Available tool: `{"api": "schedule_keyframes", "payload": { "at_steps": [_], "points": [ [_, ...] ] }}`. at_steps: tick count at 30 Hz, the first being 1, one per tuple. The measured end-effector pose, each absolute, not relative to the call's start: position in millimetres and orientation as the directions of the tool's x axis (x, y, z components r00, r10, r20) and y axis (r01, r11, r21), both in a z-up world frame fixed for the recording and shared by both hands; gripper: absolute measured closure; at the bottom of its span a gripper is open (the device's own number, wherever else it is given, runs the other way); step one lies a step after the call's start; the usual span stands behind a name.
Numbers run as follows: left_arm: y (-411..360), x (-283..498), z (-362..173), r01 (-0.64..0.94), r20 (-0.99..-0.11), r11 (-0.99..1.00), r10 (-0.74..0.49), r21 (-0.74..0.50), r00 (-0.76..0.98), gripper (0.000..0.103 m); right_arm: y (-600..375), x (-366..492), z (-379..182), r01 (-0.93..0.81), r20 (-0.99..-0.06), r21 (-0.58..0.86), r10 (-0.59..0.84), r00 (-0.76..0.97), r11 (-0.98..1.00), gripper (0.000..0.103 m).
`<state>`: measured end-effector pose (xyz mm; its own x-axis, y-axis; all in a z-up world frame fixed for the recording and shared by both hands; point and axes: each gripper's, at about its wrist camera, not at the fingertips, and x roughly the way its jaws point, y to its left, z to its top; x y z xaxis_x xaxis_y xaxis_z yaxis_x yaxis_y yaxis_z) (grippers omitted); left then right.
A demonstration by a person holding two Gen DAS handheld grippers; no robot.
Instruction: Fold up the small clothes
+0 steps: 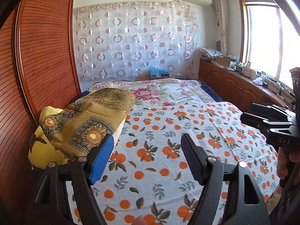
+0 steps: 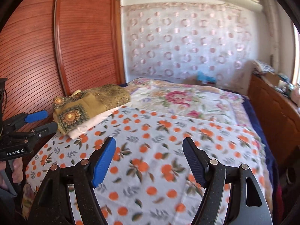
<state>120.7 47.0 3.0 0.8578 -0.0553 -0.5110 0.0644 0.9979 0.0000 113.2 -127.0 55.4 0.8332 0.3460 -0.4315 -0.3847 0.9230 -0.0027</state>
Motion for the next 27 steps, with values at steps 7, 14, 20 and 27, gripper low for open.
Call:
{"api": "schedule_keyframes", "payload": {
  "at_steps": [7,14,20,27],
  "points": [
    [26,92,16,0.072,-0.478,0.997,-0.057,0.013,0.877,0.027,-153,43,63,-0.292,-0.378,0.014,0.275,0.884,0.956,0.027],
    [13,77,27,0.081,-0.473,0.997,-0.070,0.003,0.878,0.025,-167,-8,67,-0.246,-0.357,0.045,0.246,0.901,0.968,0.027],
    [8,61,44,0.077,-0.447,0.997,-0.062,0.015,0.892,0.025,-174,-35,76,-0.215,-0.331,0.051,0.219,0.918,0.975,0.027],
    [8,42,58,0.074,-0.418,0.997,-0.066,0.003,0.906,0.025,-174,-54,76,-0.206,-0.307,0.057,0.214,0.927,0.977,0.027]
  ]
}}
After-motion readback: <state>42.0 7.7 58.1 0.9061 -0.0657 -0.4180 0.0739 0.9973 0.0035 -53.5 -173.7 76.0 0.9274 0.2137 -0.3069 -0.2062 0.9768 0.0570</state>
